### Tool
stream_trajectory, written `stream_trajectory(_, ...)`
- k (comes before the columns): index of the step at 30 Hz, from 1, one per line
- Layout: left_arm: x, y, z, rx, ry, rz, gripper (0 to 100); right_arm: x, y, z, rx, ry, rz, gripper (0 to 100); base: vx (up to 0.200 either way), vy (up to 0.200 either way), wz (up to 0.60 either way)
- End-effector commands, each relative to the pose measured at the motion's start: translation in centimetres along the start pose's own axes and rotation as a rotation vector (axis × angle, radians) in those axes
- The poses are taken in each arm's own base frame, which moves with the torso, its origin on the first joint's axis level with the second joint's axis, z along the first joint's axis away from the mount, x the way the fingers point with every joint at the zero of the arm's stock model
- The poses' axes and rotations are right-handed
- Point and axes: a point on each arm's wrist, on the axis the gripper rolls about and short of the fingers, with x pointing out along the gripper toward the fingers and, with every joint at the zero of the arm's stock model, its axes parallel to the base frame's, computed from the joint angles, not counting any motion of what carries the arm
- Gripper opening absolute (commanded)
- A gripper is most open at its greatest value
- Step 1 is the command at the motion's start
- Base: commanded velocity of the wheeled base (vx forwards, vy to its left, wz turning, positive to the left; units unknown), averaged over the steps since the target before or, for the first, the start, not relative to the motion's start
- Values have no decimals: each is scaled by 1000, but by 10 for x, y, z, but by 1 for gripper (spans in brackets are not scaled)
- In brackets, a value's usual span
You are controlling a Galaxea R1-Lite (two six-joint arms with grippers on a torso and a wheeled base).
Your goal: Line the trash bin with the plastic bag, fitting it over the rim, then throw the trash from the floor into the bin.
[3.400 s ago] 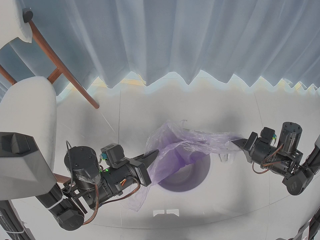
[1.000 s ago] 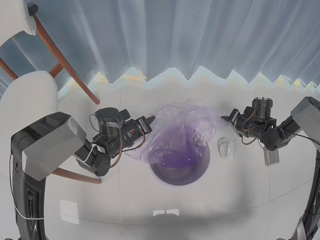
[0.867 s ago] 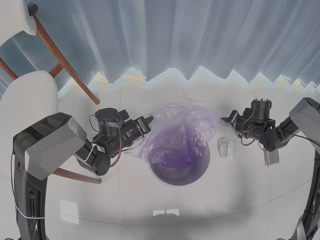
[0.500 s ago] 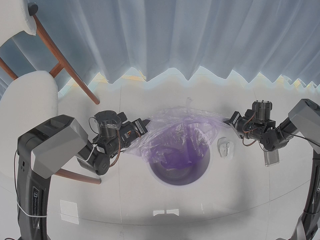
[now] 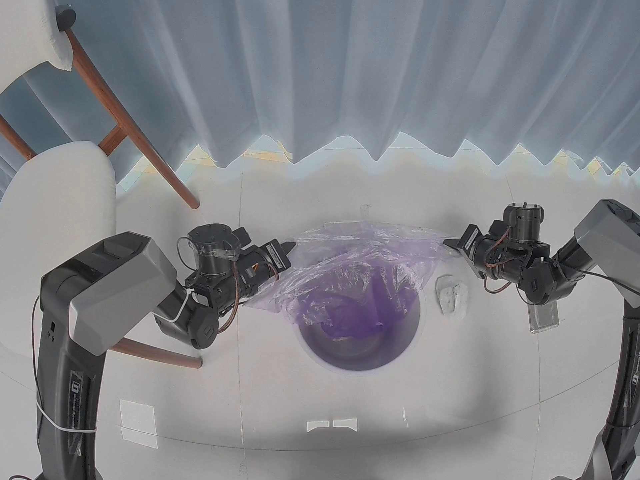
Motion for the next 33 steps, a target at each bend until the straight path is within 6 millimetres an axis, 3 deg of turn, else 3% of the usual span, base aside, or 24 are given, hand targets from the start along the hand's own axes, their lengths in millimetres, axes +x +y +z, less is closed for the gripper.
stream_trajectory(1,0,1,-1,0,1,0,0,1,-1,-2,0,4,0,0,0,0,0)
stream_trajectory(5,0,-1,-2,1,-2,-7,0,1,0,-2,-4,3,5,0,0,0,0)
stream_trajectory(6,0,-2,-2,2,-2,-9,0,1,2,-1,-5,-3,11,100,0,0,0)
stream_trajectory(19,-8,-16,1,10,-7,-28,0,-45,43,19,45,56,90,100,0,0,0)
stream_trajectory(26,-10,-21,-3,18,2,-28,0,-72,78,24,259,212,212,100,0,0,0)
stream_trajectory(33,-13,-29,-5,23,-3,-54,0,-77,113,12,389,275,268,100,0,0,0)
